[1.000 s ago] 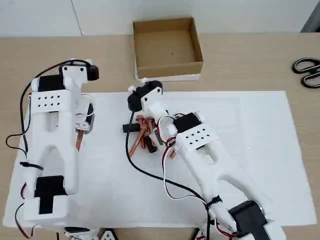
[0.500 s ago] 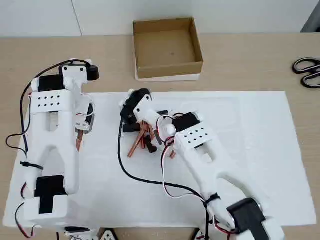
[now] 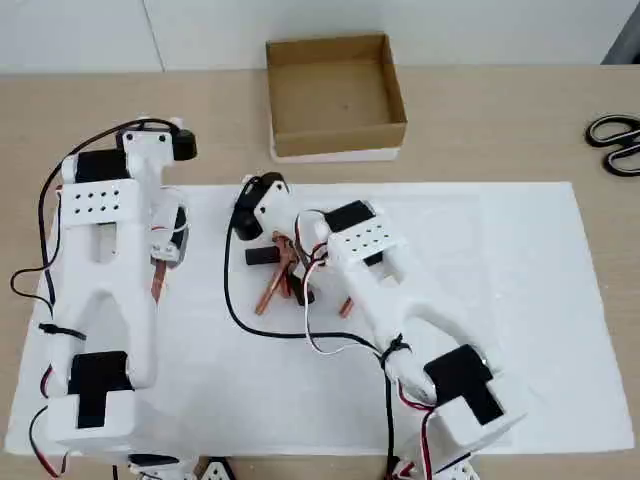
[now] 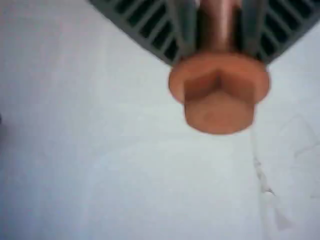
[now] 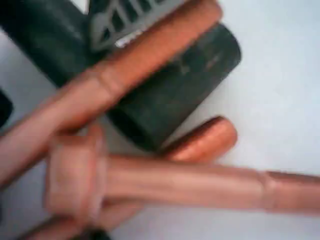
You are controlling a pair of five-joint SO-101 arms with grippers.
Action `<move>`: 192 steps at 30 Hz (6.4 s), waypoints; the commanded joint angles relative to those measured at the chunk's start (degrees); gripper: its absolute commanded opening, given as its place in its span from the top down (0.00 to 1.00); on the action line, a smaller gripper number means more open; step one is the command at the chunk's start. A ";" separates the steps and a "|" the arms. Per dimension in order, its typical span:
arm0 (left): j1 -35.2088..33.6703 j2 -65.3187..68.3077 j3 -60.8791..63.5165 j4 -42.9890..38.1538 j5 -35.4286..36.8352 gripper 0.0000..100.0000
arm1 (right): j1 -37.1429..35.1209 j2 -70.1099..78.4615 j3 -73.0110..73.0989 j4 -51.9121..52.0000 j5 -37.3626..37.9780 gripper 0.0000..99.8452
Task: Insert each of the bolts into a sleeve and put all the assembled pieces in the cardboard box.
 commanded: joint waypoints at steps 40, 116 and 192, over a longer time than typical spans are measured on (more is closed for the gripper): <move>-0.26 -2.64 -0.22 0.79 0.44 0.99 | 0.04 9.36 -6.86 7.25 6.51 0.84; -0.18 -2.64 -0.22 -0.44 -1.14 0.99 | 21.49 20.97 -30.42 33.54 -31.30 0.88; -0.18 -2.99 2.42 -1.32 -1.14 0.99 | 20.44 29.14 -34.81 32.84 -25.05 0.88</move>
